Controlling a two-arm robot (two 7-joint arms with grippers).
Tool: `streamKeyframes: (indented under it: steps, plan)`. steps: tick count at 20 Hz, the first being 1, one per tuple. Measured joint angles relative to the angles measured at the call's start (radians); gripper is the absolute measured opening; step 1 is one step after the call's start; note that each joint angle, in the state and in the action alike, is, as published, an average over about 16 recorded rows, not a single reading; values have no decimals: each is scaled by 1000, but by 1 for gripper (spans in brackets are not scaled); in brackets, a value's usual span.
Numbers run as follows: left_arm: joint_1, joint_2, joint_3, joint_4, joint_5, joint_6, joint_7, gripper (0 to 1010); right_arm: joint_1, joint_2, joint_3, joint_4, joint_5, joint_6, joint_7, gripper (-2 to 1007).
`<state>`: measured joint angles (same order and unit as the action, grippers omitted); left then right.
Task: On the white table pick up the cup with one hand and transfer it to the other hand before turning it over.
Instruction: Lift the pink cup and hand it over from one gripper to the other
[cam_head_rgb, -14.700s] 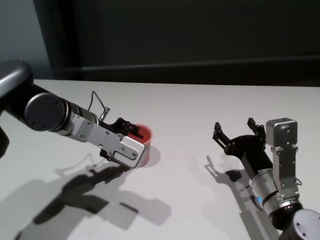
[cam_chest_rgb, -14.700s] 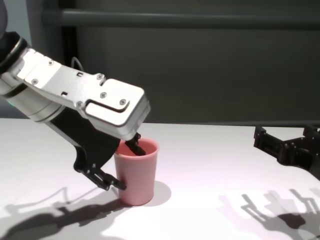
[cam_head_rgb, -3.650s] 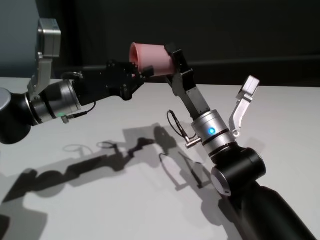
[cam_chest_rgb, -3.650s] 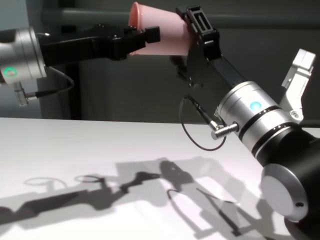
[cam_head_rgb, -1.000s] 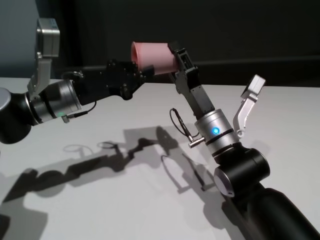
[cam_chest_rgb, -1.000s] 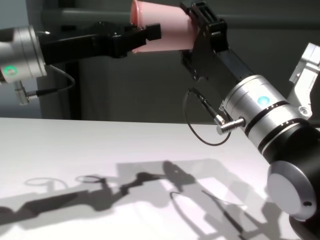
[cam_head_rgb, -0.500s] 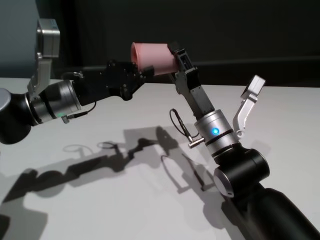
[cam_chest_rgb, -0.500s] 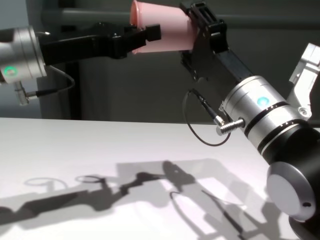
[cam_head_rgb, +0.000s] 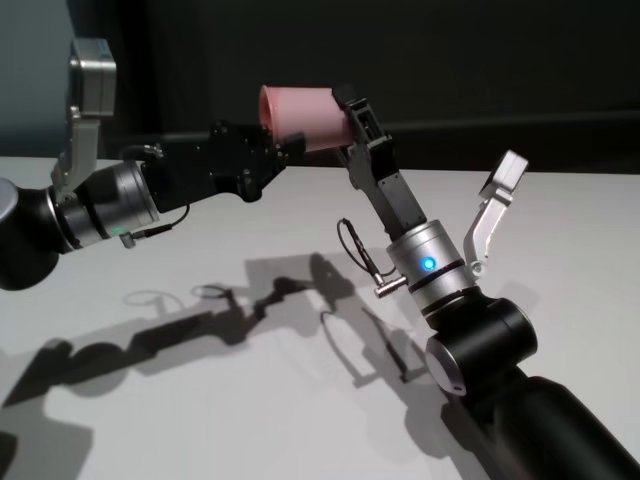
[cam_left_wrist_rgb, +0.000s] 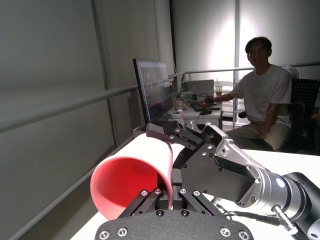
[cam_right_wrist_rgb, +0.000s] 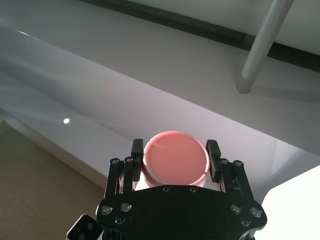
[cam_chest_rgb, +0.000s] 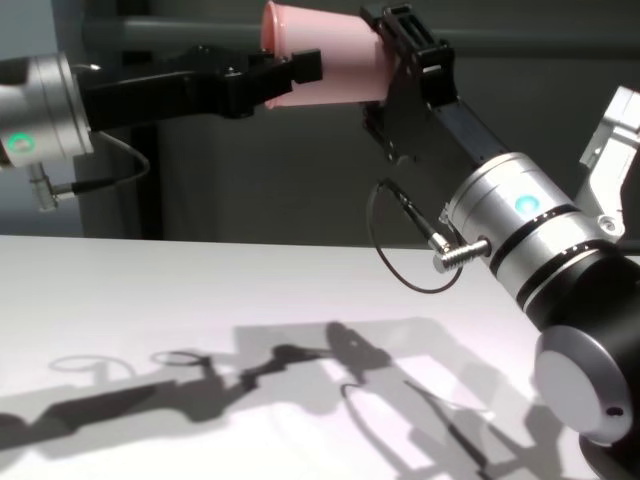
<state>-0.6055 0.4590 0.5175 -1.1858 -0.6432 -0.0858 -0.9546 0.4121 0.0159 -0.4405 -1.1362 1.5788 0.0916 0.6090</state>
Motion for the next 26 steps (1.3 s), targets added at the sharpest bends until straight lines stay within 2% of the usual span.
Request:
streamKeyframes:
  steps: [6,14,20,26]
  plan:
    - [0,0,0,0,1,1,1,192,2,7,-12,-2,9,-8,2,738]
    - [5,3,-1,-4,3,-4,19,445,4,16,-26,-4,22,-18,2,738]
    - [29,17,-8,-26,18,-22,79,651,5,25,-35,-8,32,-26,2,738]
    - [74,37,-26,-63,44,-48,168,836,5,34,-43,-11,42,-34,2,738]
